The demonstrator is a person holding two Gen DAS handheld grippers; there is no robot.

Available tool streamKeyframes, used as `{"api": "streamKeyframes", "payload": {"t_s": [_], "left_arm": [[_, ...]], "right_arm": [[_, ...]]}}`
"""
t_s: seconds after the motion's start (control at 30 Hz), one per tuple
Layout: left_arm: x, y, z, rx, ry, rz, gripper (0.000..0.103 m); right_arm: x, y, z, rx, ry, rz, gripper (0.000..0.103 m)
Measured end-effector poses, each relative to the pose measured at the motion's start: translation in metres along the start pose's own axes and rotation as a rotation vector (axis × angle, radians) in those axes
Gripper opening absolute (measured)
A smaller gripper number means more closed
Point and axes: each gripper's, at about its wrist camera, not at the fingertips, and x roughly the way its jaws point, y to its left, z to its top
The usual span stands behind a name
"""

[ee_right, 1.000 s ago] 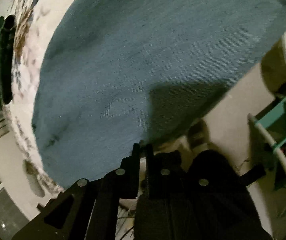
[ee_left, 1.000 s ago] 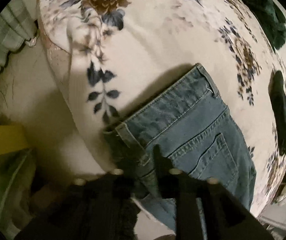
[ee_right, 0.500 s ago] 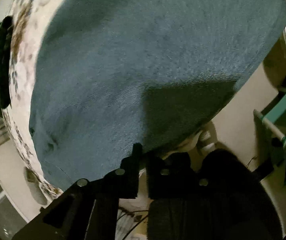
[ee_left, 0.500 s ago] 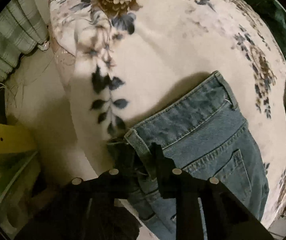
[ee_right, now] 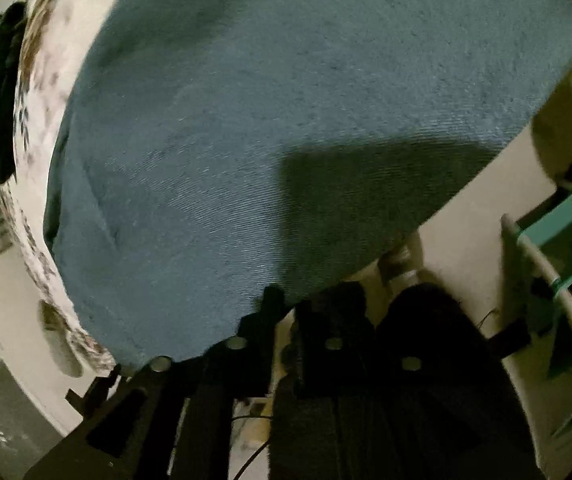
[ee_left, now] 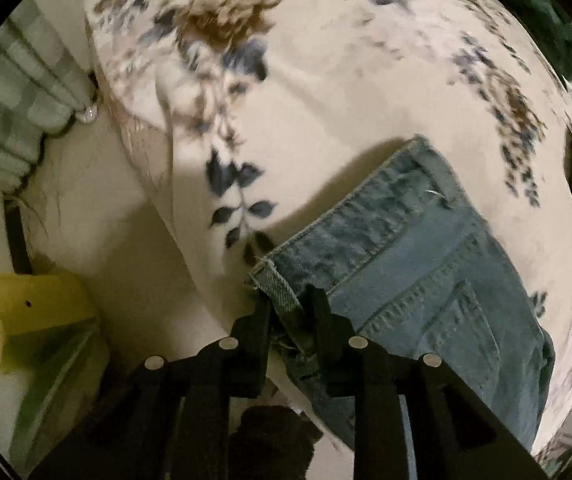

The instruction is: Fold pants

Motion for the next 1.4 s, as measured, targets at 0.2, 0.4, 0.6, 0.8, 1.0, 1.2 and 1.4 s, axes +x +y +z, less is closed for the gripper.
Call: {"api": "streamKeyframes", "payload": {"t_s": [0.2,0.4,0.6,0.8,1.0,1.2,1.4], "left_arm": [[-0.05,-0.072,-0.03,0.229,-0.086,0.01,0.044],[-0.04,-0.183,-0.101,0.538,0.0,-0.094,0.079],[0.001,-0.269,-0.186,0.77,0.132,-0.126,0.079],[0.048,-0.291,-0.227,0.911,0.186,-0.012,0.085],[0.055,-0.295,-0.226,0.901,0.185,0.023,0.102],[0.062,-0.305,-0.22,0.894,0.178,0.024,0.103],[0.063,-0.3,-0.213,0.896,0.184,0.01,0.103]], "right_arm": [[-0.059,-0.032,0.003,0.036,-0.123,0.06,0.053],[-0.165,-0.1,0.045,0.187,-0.409,0.046,0.054],[-0.233,-0.187,0.099,0.364,-0.607,0.029,0.054],[-0.234,-0.215,0.142,0.393,-0.632,0.03,0.054],[-0.222,-0.196,0.138,0.352,-0.659,-0.022,0.054],[-0.212,-0.192,0.134,0.349,-0.701,-0.065,0.013],[-0.239,-0.189,0.108,0.333,-0.77,-0.15,0.009]]}}
